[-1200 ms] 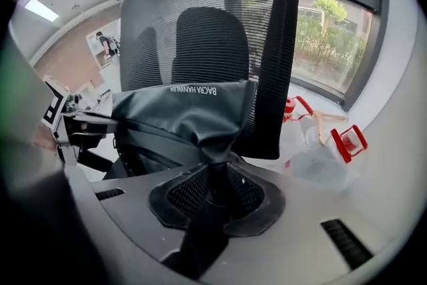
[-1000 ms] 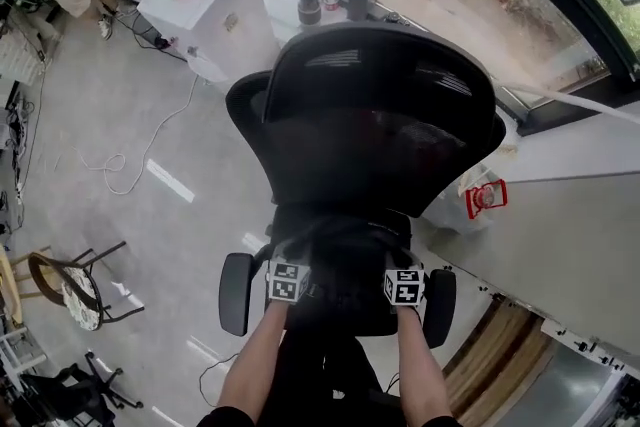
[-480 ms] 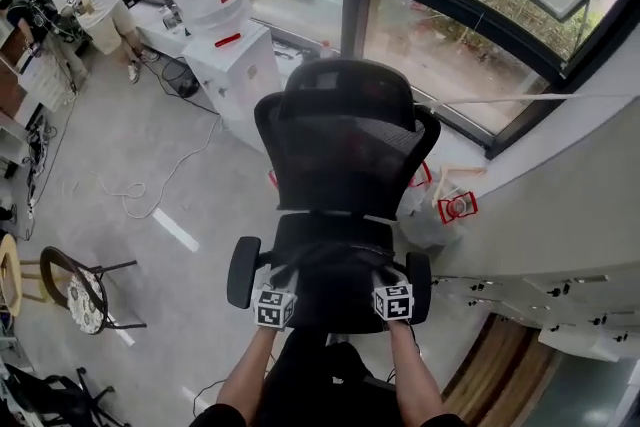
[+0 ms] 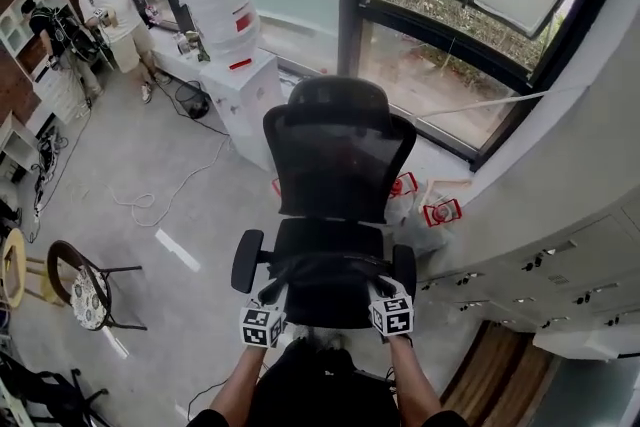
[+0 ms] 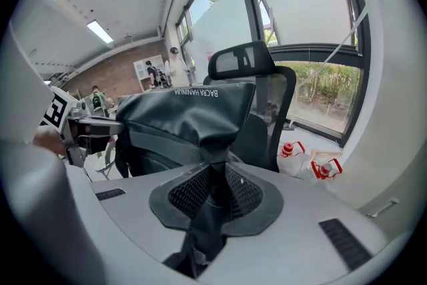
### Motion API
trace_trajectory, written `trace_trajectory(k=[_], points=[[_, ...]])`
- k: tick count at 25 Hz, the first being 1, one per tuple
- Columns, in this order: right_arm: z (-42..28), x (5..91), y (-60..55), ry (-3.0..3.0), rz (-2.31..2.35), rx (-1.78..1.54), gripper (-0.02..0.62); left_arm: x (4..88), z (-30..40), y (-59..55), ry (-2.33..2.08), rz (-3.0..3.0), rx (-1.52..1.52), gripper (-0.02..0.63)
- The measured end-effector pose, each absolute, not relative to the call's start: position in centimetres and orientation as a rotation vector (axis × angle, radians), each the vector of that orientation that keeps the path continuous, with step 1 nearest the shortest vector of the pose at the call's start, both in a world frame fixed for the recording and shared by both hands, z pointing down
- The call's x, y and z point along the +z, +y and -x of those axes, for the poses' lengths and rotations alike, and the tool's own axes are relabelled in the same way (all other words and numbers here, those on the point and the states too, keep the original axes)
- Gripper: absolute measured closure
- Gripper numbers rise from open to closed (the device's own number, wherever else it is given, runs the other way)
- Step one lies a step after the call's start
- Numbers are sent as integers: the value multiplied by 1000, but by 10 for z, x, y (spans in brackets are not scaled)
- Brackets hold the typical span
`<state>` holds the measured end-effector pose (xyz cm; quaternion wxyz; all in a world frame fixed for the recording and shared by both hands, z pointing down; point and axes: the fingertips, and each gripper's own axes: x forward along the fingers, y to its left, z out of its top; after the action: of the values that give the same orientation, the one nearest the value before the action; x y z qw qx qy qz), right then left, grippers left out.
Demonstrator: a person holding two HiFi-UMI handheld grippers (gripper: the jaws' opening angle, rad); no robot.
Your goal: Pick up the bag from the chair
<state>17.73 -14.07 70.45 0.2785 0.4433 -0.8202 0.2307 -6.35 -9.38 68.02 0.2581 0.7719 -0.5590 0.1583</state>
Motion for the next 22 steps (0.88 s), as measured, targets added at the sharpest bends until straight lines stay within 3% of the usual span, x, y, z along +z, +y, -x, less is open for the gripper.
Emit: trace_trajectory(k=[22], points=[[-138, 575, -66, -2279, -1373, 456, 541, 559, 105, -51, -1499, -2350, 316, 548]])
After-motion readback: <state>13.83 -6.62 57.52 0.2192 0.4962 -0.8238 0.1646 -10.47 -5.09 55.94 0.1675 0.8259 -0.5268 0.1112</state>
